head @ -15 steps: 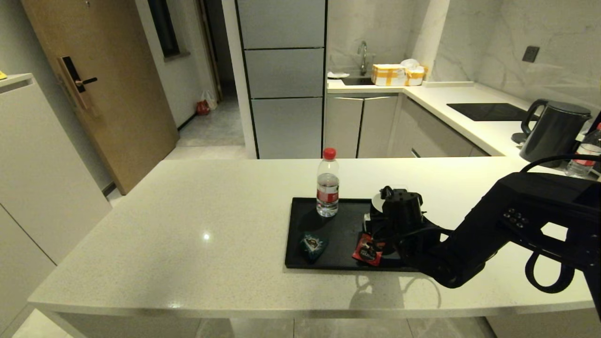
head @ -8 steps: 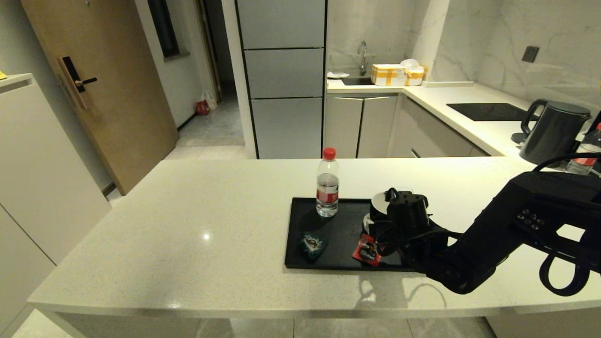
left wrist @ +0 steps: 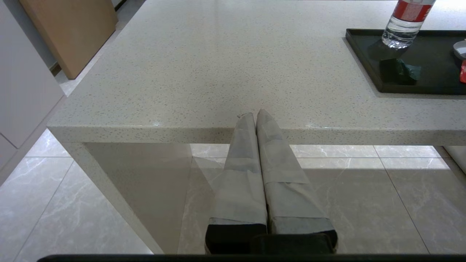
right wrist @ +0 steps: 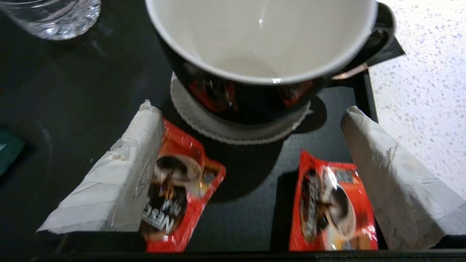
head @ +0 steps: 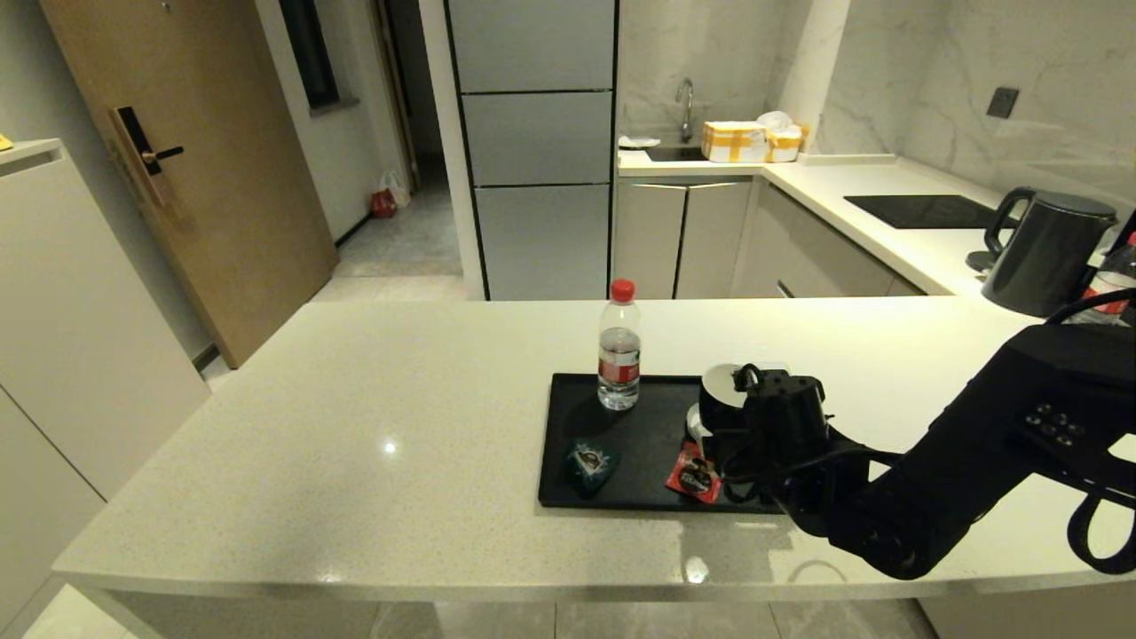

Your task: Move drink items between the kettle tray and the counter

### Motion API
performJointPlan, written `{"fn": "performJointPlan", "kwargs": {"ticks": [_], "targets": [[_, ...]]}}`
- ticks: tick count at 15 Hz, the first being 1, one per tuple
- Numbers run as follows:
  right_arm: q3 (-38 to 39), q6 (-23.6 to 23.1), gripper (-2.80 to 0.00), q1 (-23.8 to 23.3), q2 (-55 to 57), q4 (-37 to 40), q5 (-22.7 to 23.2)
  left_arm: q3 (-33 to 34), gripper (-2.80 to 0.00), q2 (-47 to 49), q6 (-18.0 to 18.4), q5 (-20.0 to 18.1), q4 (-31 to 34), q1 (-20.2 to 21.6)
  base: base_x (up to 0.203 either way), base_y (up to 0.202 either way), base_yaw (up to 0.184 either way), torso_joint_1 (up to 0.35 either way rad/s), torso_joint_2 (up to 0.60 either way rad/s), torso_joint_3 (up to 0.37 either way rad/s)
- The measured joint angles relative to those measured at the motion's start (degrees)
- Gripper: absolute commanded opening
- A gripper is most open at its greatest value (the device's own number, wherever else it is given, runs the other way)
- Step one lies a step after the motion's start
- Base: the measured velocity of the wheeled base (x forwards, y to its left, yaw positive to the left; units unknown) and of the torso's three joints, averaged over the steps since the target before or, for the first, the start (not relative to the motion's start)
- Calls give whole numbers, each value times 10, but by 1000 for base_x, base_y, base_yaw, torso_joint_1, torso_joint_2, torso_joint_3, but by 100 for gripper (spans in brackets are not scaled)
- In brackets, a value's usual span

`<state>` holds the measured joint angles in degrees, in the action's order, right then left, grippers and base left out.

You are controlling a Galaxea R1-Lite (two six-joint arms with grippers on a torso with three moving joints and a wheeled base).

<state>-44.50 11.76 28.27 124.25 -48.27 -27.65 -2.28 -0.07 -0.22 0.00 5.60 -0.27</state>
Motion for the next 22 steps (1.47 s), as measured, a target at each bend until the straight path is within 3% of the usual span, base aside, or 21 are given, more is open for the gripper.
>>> {"fn": "performJointPlan", "kwargs": {"ticks": [11,12,16,22], "targets": [[91,4,0,-1,-142,12,16,0,-280,0,0,0,0,0,0,0,0,0,0,0],[95,5,-280,-8,-163,21,14,0,-280,0,0,0,0,0,0,0,0,0,0,0],[96,6,-280,-42,-247,70,0,0,-280,0,0,0,0,0,0,0,0,0,0,0],[94,-24,-280,-95,-512,258,-17,0,-280,0,0,0,0,0,0,0,0,0,0,0]]}}
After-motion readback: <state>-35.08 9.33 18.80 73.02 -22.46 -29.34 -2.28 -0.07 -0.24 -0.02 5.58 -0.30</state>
